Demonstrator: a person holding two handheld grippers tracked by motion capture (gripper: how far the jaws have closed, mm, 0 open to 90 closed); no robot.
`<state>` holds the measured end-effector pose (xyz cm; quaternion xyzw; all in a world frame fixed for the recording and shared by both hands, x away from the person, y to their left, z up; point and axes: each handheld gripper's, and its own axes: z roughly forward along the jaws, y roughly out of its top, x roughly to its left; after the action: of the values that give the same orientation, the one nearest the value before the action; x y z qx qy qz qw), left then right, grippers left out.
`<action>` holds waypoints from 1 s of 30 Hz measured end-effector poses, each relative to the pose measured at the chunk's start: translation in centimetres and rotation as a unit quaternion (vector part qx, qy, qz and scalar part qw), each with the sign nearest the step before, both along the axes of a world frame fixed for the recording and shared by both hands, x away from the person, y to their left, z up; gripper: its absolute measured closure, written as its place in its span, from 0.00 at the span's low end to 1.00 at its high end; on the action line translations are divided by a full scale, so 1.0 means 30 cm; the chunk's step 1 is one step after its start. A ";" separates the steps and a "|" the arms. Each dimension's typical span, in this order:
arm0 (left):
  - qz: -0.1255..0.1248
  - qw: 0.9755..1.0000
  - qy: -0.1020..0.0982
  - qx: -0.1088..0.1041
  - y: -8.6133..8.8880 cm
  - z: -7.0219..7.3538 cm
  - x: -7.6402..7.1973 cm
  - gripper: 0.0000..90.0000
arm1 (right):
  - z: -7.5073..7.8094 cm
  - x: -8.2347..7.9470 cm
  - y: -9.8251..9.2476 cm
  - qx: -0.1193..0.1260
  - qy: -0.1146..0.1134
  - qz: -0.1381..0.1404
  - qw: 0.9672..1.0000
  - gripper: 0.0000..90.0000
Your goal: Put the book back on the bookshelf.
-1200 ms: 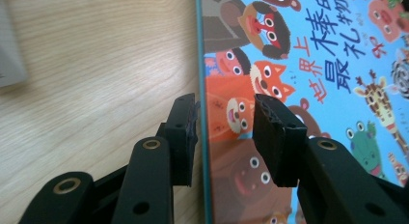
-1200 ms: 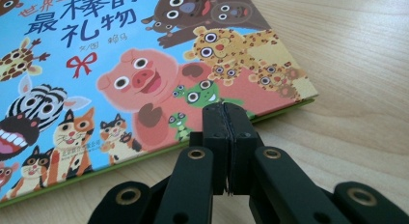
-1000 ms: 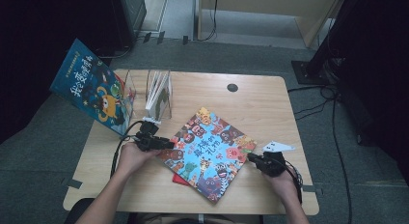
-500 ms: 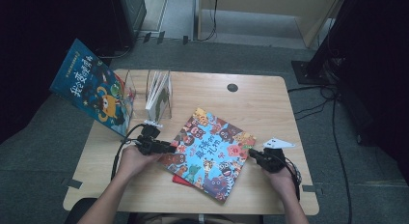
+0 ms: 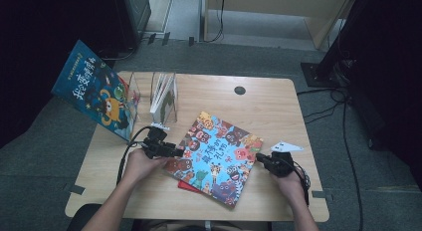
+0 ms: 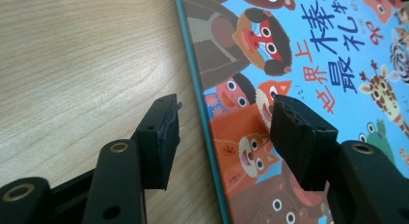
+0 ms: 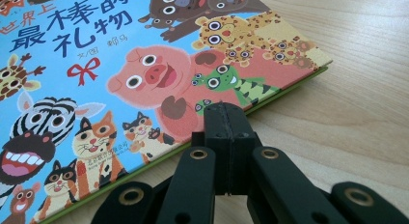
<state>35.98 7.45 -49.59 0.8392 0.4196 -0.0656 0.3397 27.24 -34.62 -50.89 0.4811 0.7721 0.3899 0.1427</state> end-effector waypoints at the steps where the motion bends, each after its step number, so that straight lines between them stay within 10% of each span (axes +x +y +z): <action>1: 0.000 1.000 0.002 -0.004 -0.001 -0.005 0.003 0.48 | 0.000 0.000 0.000 0.000 0.000 0.000 1.000 1.00; 16: -0.011 1.000 -0.029 -0.003 -0.018 -0.012 -0.011 0.41 | 0.003 0.055 0.026 -0.002 0.003 0.002 1.000 1.00; 30: 0.005 1.000 0.000 -0.015 0.003 -0.008 0.015 0.35 | -0.001 0.002 0.048 -0.006 0.009 0.031 0.999 1.00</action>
<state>36.43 7.53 -49.82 0.8317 0.4229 -0.0699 0.3528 27.29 -33.19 -50.91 0.4600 0.7902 0.3848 0.1263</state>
